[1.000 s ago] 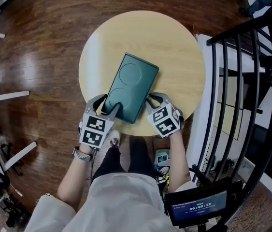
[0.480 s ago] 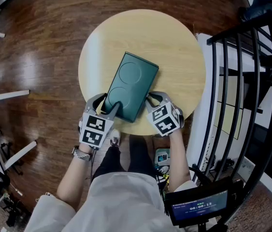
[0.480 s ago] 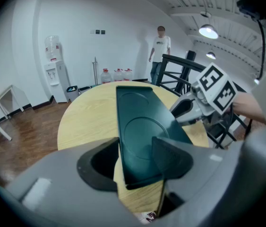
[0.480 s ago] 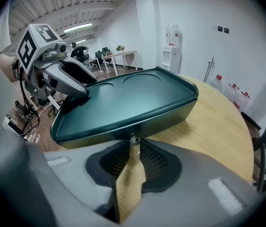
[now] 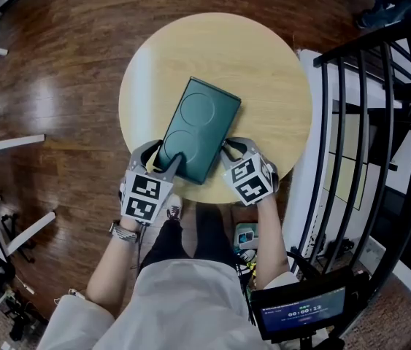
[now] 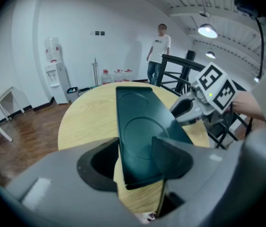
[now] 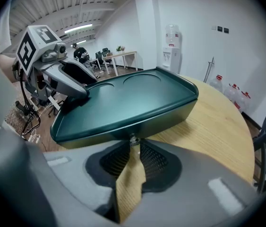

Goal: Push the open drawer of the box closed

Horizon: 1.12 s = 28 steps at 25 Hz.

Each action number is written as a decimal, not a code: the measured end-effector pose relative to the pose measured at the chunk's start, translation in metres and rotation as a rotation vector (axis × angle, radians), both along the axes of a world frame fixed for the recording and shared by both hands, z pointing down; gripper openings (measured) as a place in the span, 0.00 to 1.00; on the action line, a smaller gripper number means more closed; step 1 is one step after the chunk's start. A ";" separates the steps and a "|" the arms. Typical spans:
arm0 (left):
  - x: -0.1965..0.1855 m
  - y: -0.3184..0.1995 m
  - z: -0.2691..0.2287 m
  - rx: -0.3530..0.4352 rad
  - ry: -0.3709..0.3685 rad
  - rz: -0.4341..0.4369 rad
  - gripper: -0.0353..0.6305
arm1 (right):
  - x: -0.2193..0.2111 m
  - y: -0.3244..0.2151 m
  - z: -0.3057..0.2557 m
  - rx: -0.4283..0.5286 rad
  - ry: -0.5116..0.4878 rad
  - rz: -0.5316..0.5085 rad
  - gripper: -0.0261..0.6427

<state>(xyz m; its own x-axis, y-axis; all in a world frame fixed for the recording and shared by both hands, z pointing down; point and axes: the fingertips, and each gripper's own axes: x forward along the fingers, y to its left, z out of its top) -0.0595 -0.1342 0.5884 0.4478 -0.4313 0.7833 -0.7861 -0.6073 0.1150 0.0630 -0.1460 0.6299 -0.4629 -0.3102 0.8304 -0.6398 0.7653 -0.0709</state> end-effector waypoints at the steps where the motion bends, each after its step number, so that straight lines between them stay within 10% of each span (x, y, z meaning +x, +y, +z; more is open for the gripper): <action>1: 0.000 0.000 0.000 0.000 -0.001 0.000 0.41 | 0.000 0.000 0.000 0.000 0.000 0.000 0.14; 28: -0.003 -0.002 -0.002 0.004 0.004 0.003 0.41 | -0.002 -0.002 -0.002 0.003 -0.037 0.020 0.14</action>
<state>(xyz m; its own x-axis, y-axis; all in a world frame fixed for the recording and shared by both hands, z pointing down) -0.0621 -0.1360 0.5866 0.4521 -0.4327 0.7800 -0.7836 -0.6104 0.1156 0.0609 -0.1480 0.6280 -0.4869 -0.3224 0.8118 -0.6521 0.7525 -0.0923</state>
